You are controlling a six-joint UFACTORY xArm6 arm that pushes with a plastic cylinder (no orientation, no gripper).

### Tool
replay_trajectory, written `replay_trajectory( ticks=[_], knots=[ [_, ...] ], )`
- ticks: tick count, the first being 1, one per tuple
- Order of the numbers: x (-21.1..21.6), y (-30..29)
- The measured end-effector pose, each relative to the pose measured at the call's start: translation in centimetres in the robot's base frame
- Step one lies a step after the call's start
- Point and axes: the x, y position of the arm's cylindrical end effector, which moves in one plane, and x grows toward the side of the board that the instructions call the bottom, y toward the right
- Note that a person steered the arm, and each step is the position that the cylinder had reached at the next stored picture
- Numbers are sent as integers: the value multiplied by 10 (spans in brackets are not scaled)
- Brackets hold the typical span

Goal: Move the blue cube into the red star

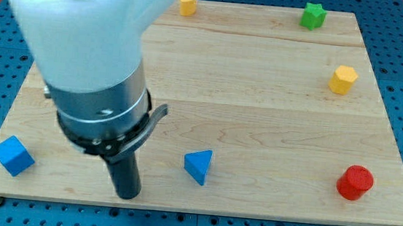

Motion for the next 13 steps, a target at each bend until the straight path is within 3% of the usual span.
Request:
replay_trajectory(
  ticks=[3,5,6,9,10,11,13],
  knots=[
    [8,-68],
    [9,-187],
    [9,-207],
    [-9,-185],
    [-9,-129],
    [-16,-124],
    [-23,-179]
  ],
)
